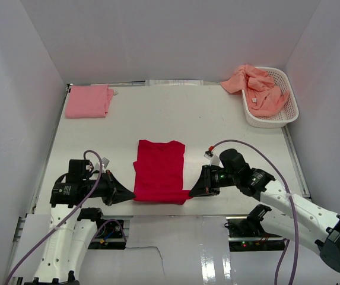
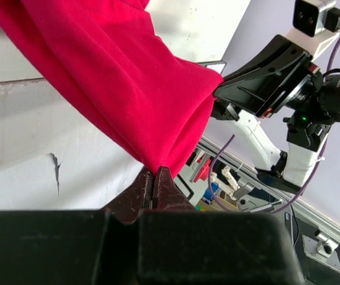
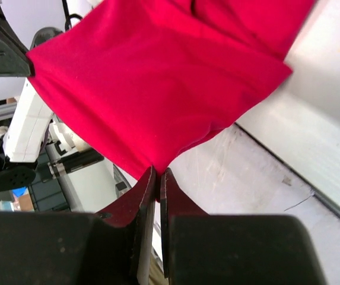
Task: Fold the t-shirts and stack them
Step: Fold the long partially folded tshirt into a neat square
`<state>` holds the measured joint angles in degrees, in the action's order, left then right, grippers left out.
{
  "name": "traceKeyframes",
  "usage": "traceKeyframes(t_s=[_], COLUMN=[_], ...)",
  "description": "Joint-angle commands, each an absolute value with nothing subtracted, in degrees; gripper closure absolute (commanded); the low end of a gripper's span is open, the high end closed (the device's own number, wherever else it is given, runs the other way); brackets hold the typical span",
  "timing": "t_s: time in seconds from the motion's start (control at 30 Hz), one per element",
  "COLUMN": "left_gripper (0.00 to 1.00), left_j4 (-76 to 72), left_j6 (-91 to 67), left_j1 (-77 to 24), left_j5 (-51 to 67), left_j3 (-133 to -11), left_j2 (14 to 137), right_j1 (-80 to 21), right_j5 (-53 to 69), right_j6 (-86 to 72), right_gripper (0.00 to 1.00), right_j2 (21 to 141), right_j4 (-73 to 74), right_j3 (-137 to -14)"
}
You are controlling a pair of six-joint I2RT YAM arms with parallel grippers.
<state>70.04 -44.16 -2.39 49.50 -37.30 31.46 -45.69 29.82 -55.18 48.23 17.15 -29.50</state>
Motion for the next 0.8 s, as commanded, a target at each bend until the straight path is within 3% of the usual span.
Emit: traceKeyframes(t_s=[0.0, 0.77], left_gripper=[1.00, 1.00], left_j4=[65.49, 44.22], left_j6=[-45.61, -52.21], left_j1=[-2.20, -2.20], left_j5=[48.34, 39.64], left_j3=[-36.13, -41.75], left_j2=[32.08, 46.23], right_j1=[-42.63, -34.02], right_j5=[31.90, 37.26], right_j6=[-49.14, -37.45], right_gripper=[0.92, 0.92], right_j2=[50.87, 73.64], right_j4=[19.16, 17.67], right_j3=[-32.34, -48.78])
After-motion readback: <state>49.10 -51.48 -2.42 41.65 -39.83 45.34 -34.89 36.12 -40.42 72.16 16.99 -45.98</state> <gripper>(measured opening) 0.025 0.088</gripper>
